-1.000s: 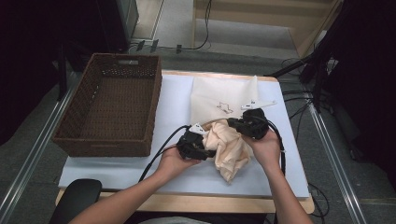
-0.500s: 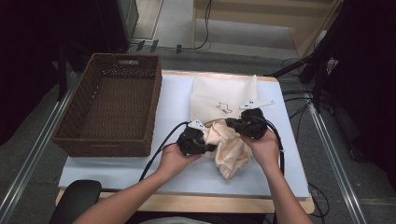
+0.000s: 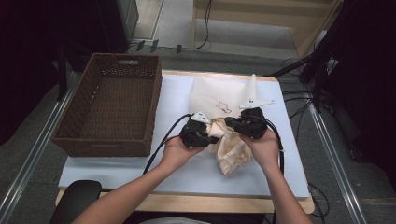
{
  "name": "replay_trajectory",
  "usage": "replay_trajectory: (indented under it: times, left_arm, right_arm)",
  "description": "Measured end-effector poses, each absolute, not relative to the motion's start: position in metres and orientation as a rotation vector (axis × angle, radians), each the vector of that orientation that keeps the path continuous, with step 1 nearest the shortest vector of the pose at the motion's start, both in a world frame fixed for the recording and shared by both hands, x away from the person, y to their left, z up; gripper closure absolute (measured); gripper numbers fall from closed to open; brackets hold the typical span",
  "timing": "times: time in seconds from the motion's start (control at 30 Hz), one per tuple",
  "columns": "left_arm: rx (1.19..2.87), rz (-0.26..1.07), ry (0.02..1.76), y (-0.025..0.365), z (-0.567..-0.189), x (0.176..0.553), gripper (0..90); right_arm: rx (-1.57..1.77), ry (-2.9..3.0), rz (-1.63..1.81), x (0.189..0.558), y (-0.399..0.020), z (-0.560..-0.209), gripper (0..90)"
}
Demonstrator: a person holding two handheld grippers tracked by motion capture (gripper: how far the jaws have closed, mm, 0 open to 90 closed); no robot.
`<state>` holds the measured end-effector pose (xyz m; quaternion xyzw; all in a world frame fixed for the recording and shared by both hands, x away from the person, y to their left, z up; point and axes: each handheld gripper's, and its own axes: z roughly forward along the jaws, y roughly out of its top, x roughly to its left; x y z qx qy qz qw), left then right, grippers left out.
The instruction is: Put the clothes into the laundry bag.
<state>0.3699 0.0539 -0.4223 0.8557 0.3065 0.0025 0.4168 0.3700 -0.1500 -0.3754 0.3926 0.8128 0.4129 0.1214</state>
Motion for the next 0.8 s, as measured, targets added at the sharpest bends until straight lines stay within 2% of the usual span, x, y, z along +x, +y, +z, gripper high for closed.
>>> replay_trajectory:
  times: [0.4,0.5,0.8]
  left_arm:
    - [2.208,0.074,0.824,0.029,-0.410,0.402,84.3]
    - [2.224,0.133,0.815,0.026,-0.405,0.403,84.3]
    - [2.197,0.106,0.885,0.029,-0.417,0.419,83.9]
  right_arm:
    - [1.140,2.353,1.230,0.367,-0.156,-0.369,89.2]
    - [1.146,2.345,1.244,0.366,-0.158,-0.366,89.6]
    - [1.153,2.378,1.234,0.367,-0.156,-0.370,90.0]
